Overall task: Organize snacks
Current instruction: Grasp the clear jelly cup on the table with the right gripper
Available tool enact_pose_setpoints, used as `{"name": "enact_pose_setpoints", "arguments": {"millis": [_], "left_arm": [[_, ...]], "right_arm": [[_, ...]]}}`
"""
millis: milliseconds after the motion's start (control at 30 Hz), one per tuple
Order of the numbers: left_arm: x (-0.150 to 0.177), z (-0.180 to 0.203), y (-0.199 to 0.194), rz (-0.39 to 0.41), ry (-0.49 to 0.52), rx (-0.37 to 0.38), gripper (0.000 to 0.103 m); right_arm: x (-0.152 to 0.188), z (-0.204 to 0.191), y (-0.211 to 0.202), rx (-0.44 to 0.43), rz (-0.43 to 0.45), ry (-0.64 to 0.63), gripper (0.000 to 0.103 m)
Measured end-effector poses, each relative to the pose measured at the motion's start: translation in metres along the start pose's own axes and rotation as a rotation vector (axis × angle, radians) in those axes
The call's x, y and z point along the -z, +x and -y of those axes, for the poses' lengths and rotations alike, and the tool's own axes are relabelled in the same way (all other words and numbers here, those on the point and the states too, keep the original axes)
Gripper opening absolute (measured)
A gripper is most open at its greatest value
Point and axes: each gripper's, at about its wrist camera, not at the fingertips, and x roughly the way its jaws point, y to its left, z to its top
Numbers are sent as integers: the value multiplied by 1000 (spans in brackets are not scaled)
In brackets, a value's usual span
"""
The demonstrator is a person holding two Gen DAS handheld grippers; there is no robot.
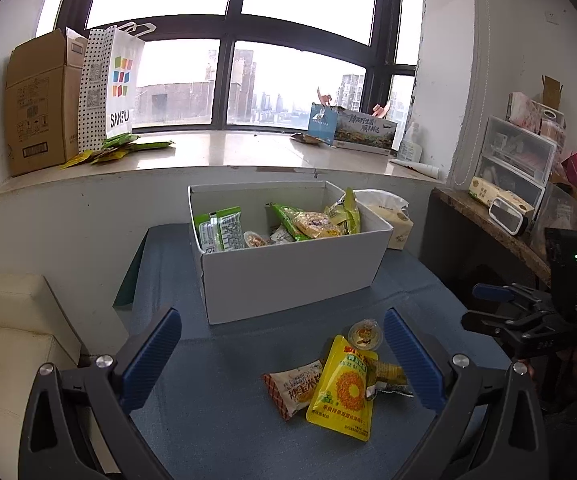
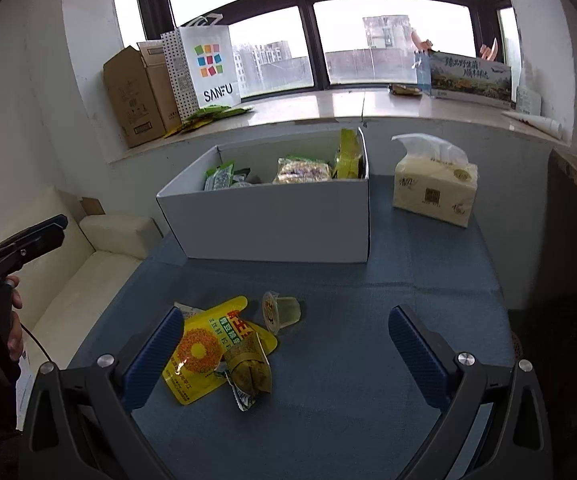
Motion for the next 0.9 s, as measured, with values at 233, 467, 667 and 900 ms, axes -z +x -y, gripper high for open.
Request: {"name": "enact_pose_setpoints", "arguments": {"millis": [233,467,667,900], "left_arm": [[8,-3,1,-14,4,7,103],[15,-3,3,-31,11,13,103],[20,-2,11,-62,13,16,103],[23,1,14,-79,27,22,103]], "right_arm": [[16,7,54,-42,-167,16,103],[11,14,98,-139,-209,83,103],[2,14,131,-137,-261,55,96],[8,3,138,-132,-297,14,35]]}}
